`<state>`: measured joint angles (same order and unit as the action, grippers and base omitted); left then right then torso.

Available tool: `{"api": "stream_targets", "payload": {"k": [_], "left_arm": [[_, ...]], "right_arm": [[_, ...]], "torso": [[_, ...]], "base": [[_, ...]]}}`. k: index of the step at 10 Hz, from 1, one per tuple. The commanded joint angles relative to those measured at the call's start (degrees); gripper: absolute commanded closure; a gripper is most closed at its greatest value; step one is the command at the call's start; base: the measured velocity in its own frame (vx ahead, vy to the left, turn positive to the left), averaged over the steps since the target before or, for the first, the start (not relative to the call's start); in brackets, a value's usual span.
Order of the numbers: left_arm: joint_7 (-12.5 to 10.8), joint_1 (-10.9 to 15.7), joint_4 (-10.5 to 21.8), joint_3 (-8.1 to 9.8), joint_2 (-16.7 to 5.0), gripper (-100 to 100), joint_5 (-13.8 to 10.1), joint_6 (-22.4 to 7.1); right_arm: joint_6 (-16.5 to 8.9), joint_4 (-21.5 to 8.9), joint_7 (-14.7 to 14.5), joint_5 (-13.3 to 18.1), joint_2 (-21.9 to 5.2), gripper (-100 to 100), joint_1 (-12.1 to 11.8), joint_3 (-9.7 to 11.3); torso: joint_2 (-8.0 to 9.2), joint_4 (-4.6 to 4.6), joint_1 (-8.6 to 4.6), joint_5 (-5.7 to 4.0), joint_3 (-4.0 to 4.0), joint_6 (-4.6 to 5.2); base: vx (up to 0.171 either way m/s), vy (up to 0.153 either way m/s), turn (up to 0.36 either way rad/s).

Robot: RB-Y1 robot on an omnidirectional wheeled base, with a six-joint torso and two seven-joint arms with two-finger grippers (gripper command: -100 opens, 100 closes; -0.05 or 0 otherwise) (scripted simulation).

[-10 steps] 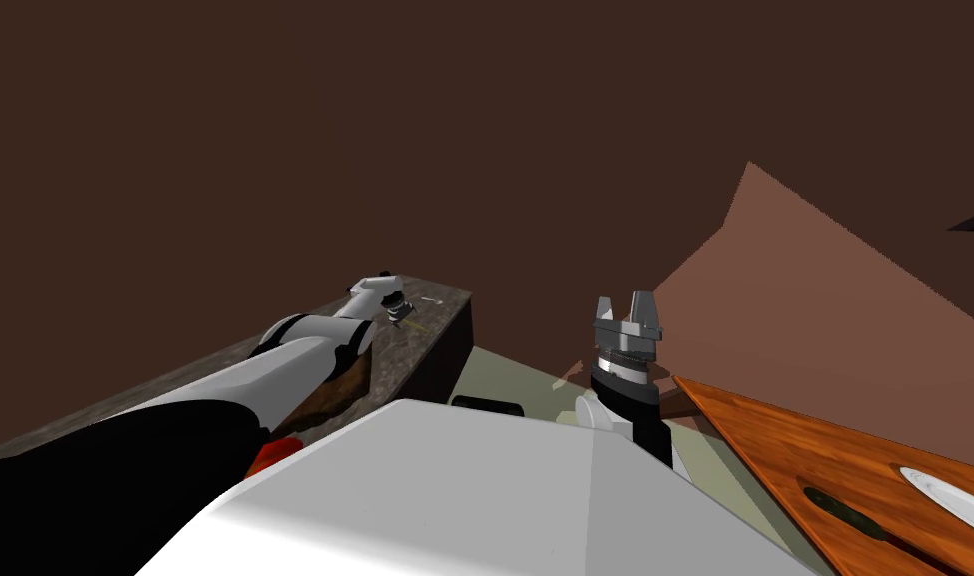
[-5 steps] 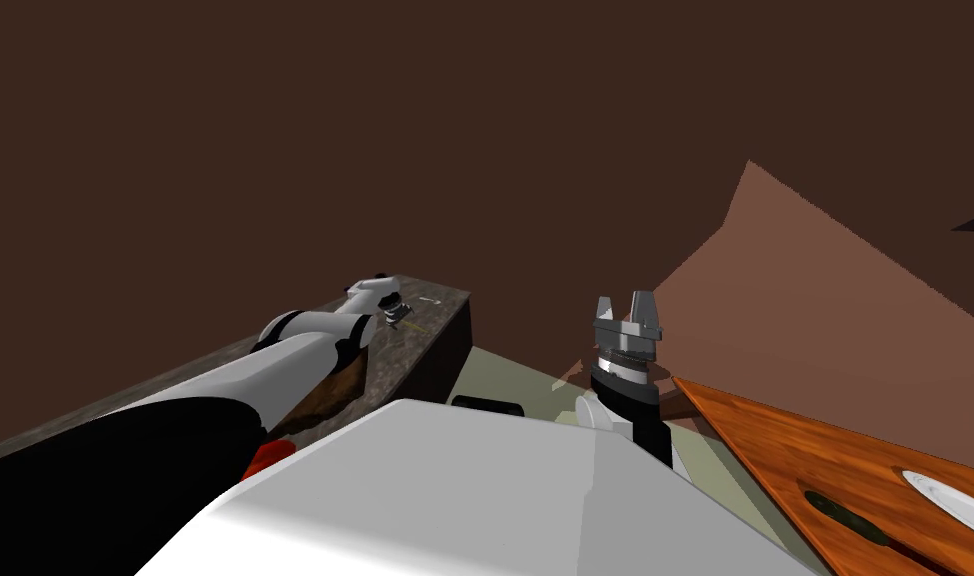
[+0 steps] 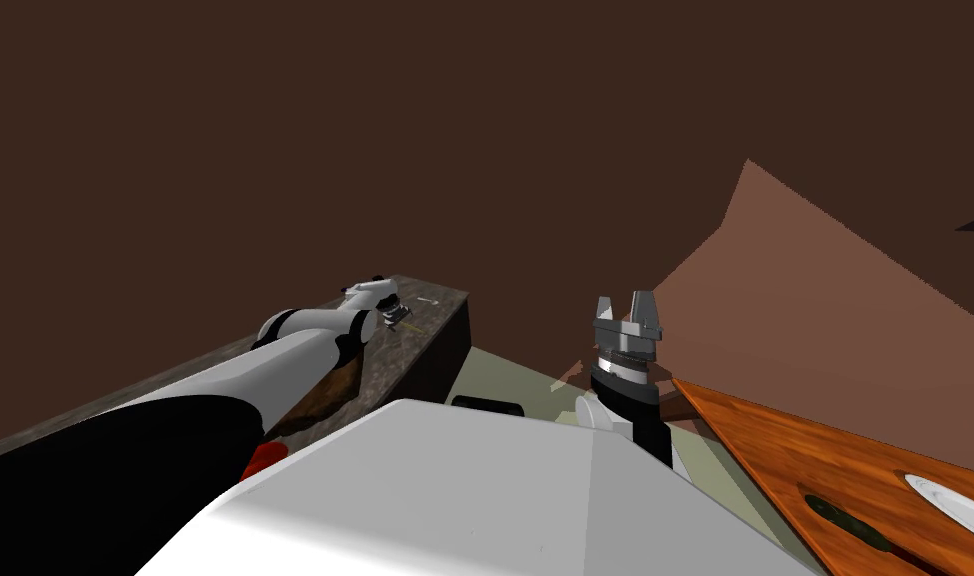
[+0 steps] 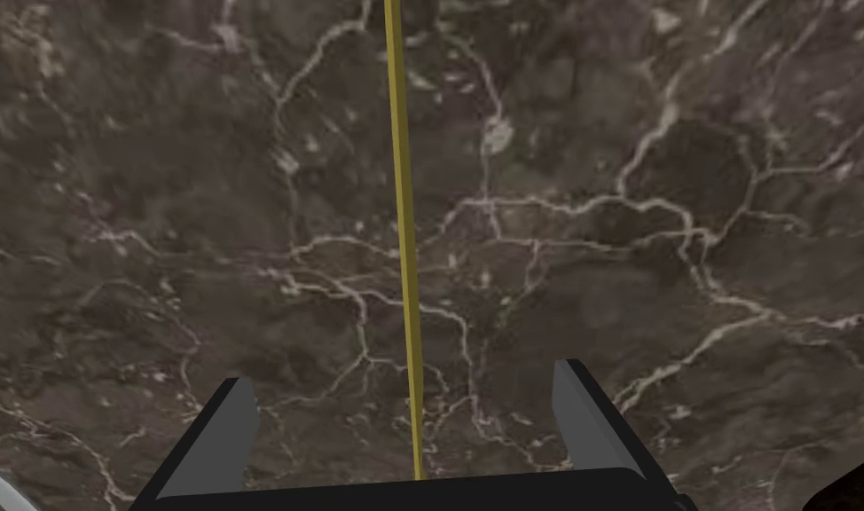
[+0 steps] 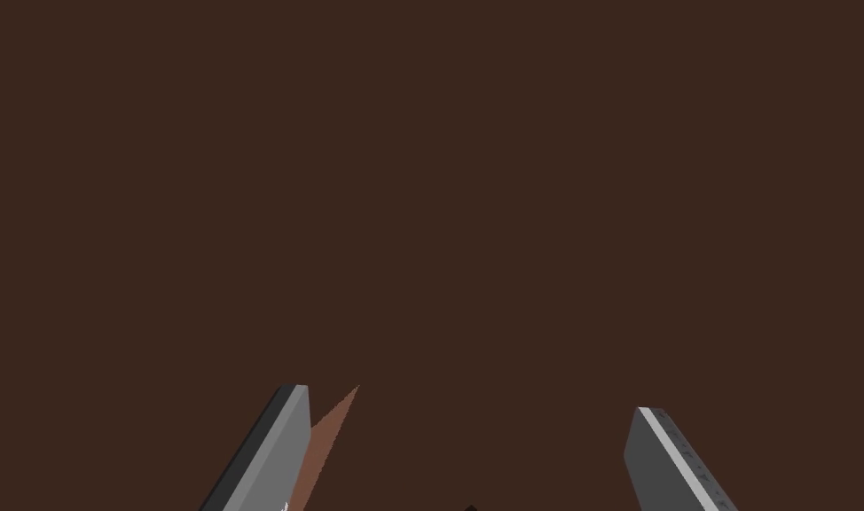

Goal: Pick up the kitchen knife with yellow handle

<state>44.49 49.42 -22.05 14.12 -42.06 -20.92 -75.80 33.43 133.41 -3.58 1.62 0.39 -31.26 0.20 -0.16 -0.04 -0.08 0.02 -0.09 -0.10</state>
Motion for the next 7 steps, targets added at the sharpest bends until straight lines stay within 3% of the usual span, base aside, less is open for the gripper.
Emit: {"api": "stream_targets", "payload": {"k": [1,2,3,7], "left_arm": [[1.0,0.7,1.8,0.69,-0.1,-100,0.7,0.8],[0.5,0.0,0.3,0.56,0.0,-100,0.4,0.1],[0.5,0.0,0.3,0.60,0.1,100,0.5,0.1],[0.5,-0.1,0.4,0.41,0.0,100,0.7,-0.2]], "right_arm": [[0.0,0.0,0.0,0.0,0.0,0,0.0,0.0],[0.0,0.0,0.0,0.0,0.0,0,0.0,0.0],[0.0,0.0,0.0,0.0,0.0,0,0.0,0.0],[0.0,0.0,0.0,0.0,0.0,0,0.0,0.0]], "torso": [[0.00,0.00,0.00,0.00,0.00,0.00],[0.01,0.00,0.01,0.00,0.01,0.00],[0.03,0.01,0.06,0.01,0.02,0.00],[0.17,0.13,0.26,0.22,0.15,0.03]], "base": [[0.011,-0.025,0.006],[0.003,-0.009,0.002],[0.000,0.000,0.000],[0.000,0.000,0.000]]}}
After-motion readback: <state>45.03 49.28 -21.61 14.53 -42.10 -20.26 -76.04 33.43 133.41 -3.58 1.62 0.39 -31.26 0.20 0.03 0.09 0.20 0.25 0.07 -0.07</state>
